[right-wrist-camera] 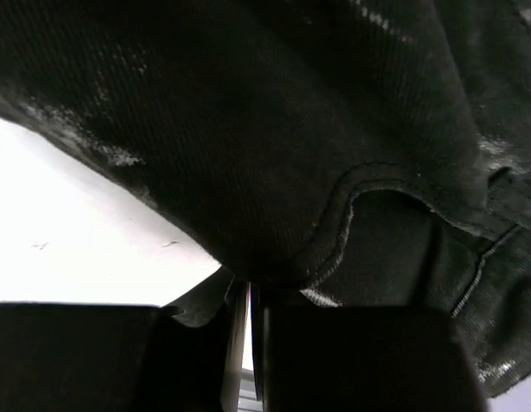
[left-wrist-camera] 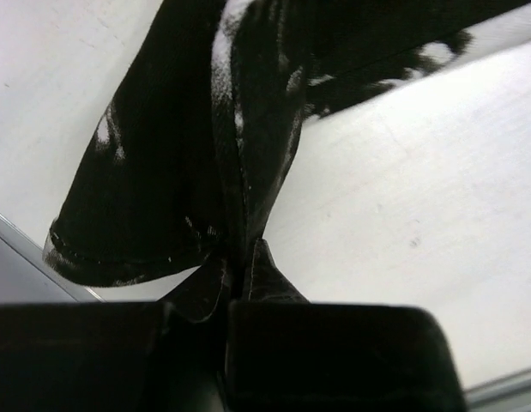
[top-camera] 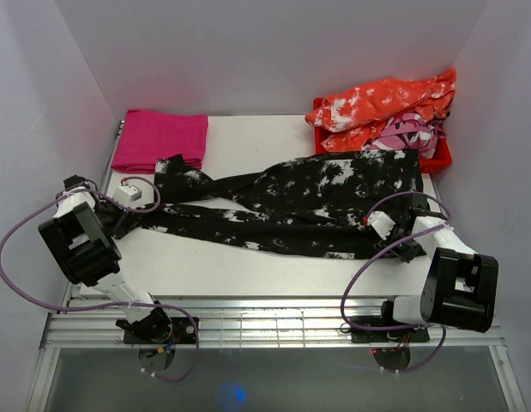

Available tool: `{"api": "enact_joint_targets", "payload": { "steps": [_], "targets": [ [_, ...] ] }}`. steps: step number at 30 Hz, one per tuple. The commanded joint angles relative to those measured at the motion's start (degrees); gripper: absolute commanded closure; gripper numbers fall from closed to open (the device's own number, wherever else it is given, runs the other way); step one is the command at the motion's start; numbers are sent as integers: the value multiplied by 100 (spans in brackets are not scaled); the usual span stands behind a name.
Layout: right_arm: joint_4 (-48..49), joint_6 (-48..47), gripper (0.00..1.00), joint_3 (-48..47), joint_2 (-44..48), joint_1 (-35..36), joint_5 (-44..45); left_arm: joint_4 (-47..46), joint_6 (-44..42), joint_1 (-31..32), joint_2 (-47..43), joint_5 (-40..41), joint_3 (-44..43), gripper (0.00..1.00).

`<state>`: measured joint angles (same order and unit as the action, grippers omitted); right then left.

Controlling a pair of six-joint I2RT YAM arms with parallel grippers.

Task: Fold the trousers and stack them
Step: Flatten the trousers out

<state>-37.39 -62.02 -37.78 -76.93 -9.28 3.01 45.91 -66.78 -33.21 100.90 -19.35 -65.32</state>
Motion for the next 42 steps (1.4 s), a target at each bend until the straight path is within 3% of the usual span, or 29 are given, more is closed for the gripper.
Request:
{"api": "enact_joint_targets", "payload": {
  "steps": [1,5,11,12,13,15,16,18,22,24,28,33,42],
  "targets": [
    [601,-258,92,315,28,-4,-2,1268,-325,25,-650,-208,-577,99],
    [408,-652,92,438,362,-178,86,2290,-275,25,-713,-472,-2067,100],
    [381,-1936,92,518,548,-1119,200,1834,945,166,946,-386,-3863,97],
    [364,-2024,92,474,495,-1224,209,1808,1113,235,1262,-289,-4440,91],
    [320,-2146,92,412,442,-1339,209,1799,1272,262,1866,-192,-4741,69],
    [215,-2183,92,149,267,-1576,157,1807,1727,306,2397,-34,-5313,44],
    [153,-2139,92,44,205,-1655,96,1825,1835,307,2712,-25,-5725,12],
    [-187,-2052,92,-299,56,-1665,25,1886,1967,350,2794,-112,-5843,2],
    [-971,-1621,84,-993,-42,-1674,-640,1562,1994,350,2120,-375,-5002,2],
    [-1217,-1358,81,-1239,-33,-1656,-836,1193,2020,342,1452,-499,-4150,2],
    [-1385,-936,72,-1206,-59,-1586,-1091,815,2029,350,949,-745,-3102,5],
    [-1034,-409,68,-1082,-287,-1437,-1170,446,2738,359,1588,-1158,-3100,17],
    [-437,577,70,-1373,-1157,-1340,-1311,-582,3724,746,2346,-1265,-3233,23]
  ]
}}
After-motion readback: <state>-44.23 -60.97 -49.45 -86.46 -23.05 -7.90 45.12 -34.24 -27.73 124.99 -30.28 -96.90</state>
